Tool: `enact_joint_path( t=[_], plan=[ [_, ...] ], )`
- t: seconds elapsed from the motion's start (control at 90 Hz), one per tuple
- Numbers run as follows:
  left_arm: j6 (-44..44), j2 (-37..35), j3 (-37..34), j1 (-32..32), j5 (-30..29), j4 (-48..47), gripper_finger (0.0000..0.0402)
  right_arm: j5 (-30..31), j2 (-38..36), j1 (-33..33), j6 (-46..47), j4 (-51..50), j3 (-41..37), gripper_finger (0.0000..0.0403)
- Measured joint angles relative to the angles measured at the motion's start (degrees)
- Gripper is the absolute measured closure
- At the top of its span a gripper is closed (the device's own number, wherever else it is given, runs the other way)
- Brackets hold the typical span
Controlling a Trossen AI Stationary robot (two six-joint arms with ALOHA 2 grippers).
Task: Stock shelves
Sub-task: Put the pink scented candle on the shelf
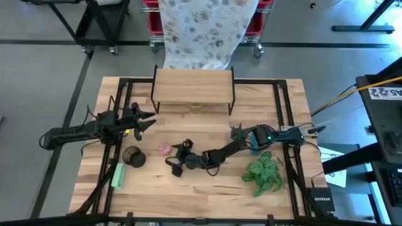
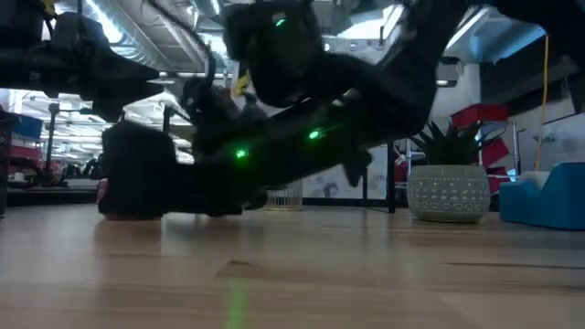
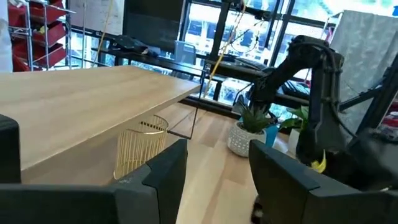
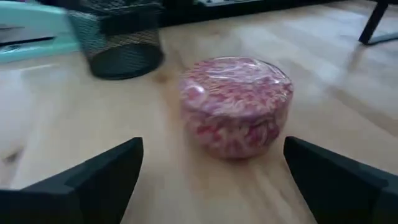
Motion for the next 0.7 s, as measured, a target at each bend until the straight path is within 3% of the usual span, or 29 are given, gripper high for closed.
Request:
enact_joint_path(
  t=[0.144,0.7],
  plan=[
    [0.02,0.20,0.02,-0.02,-0.02,0.02,0.0244,0.85,0.44,-1.70,1.13,0.29,0.57,0.0026],
    [0.02,0.20,0.00,-0.02,-0.02,0.01,0.0244,-8.00,0.61,-4.58,-2.92,1.73,1.06,0.0026]
  ],
)
